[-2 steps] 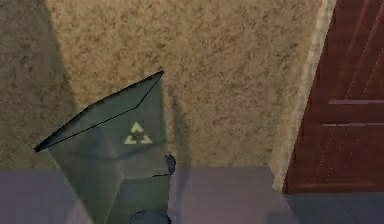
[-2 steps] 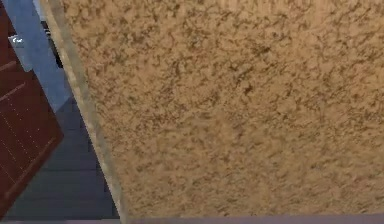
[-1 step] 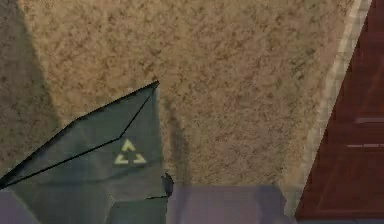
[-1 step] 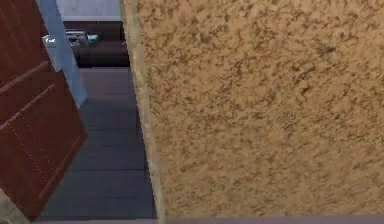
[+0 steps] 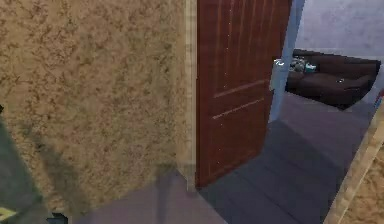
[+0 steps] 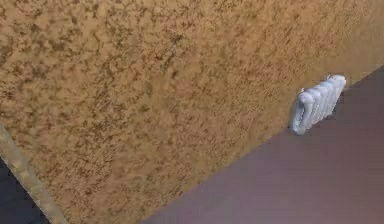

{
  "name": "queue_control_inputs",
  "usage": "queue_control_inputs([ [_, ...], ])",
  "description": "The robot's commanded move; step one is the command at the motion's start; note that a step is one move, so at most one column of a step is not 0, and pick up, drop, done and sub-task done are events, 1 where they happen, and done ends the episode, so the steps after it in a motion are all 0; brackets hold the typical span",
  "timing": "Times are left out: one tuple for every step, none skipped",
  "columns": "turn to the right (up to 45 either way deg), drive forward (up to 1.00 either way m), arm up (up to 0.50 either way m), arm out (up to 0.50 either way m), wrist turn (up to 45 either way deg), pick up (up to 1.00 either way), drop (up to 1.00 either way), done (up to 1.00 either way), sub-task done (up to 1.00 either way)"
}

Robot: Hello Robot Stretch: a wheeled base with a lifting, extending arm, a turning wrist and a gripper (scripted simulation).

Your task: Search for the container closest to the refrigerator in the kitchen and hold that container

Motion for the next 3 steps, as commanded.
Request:
queue_control_inputs([
  [0.0,0.65,0.0,0.0,0.0,0.0,0.0,0.0,0.0],
  [45.0,0.0,0.0,0.0,0.0,0.0,0.0,0.0,0.0],
  [3.0,0.0,0.0,0.0,0.0,0.0,0.0,0.0,0.0],
])
